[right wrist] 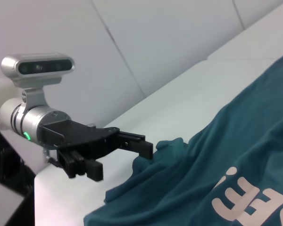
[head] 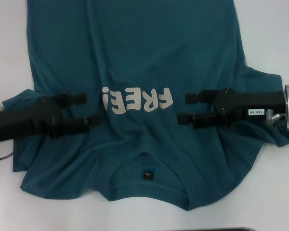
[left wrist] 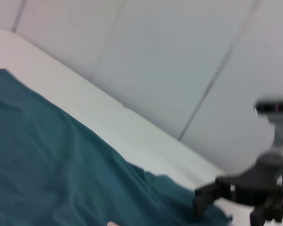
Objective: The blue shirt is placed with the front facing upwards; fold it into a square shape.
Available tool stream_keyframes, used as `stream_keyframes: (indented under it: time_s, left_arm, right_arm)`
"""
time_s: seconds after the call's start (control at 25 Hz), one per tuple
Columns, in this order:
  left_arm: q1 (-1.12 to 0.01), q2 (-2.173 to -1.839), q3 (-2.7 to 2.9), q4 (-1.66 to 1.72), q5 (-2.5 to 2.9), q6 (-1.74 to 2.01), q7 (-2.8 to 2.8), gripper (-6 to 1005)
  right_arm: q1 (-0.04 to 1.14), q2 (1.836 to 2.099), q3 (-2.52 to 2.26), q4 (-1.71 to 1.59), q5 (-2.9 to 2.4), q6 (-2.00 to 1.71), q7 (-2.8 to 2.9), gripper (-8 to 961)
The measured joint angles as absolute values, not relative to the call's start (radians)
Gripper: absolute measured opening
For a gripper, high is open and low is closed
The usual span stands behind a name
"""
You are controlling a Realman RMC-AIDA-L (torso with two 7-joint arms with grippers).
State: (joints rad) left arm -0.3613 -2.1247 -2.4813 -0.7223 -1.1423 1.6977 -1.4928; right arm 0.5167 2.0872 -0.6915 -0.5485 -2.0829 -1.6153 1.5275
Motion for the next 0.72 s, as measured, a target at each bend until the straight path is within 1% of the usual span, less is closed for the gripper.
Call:
stream_keyframes:
  time_s: [0.32, 0.36, 0.4, 0.56, 0.72]
  left_arm:
    - [-0.39, -2.08, -2.612, -0.72, -1.144, 1.754, -1.952, 948]
    - [-0.39, -2.08, -2.612, -0.72, -1.144, 1.754, -1.952, 947]
    - [-0.39, -2.073, -2.629, -0.723, -1.143, 1.758, -2.073, 947]
    - [-0.388, -2.058, -2.622, -0.724, -1.133, 1.762, -2.254, 948]
    - [-0.378, -2.051, -2.634, -0.721, -1.125, 1.765, -2.344, 948]
  right_arm:
    - [0.53, 2.079, -0.671, -0.555, -2.058, -1.614, 1.705, 916]
    - [0.53, 2.079, -0.671, -0.555, -2.058, -1.614, 1.705, 916]
    - [0.531, 2.079, -0.671, -0.554, -2.046, -1.615, 1.72, 916]
    - [0.531, 2.079, -0.67, -0.545, -1.991, -1.617, 1.779, 916]
    - [0.53, 2.077, -0.67, -0.545, -1.953, -1.629, 1.84, 916]
